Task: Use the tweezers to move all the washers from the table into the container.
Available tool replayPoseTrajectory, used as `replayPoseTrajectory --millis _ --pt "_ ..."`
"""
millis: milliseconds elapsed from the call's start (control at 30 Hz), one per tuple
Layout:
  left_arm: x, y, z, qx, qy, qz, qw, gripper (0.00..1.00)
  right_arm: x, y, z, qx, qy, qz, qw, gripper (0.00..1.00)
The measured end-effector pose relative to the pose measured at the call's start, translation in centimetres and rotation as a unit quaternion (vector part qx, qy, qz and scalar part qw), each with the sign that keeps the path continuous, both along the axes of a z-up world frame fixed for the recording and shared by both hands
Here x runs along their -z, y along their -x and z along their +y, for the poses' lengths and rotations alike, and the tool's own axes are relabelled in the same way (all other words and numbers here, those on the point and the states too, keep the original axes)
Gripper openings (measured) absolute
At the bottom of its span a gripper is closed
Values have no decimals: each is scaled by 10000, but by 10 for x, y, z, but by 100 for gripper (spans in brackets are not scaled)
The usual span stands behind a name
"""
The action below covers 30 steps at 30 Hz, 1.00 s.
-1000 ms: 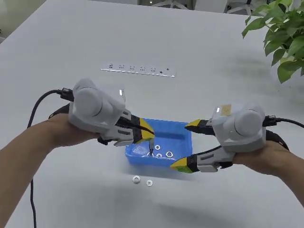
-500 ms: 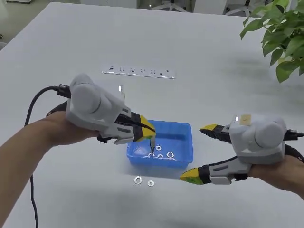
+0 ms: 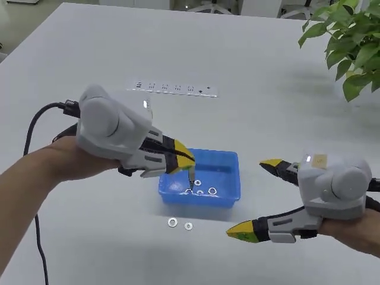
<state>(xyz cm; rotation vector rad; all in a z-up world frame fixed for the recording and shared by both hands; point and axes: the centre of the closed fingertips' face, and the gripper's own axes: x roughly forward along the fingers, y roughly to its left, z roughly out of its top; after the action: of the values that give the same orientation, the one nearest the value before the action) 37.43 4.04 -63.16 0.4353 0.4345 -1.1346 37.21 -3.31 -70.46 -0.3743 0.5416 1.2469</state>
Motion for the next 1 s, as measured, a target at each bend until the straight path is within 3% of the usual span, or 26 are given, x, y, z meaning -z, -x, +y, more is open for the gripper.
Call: replayPoseTrajectory --millis 300,533,733,1000 --pt "-7 7 -3 38 110 -45 9999 5 7 7 0 -45 108 30 9999 100" --pt "-5 18 -6 142 69 -19 9999 5 9 9 0 -68 122 6 9999 100" --pt "6 29 -8 282 -39 72 9996 5 9 10 -1 -68 136 -11 9999 100" --pt "19 36 -7 352 -85 184 9992 5 11 11 -2 -87 171 -5 9998 100"
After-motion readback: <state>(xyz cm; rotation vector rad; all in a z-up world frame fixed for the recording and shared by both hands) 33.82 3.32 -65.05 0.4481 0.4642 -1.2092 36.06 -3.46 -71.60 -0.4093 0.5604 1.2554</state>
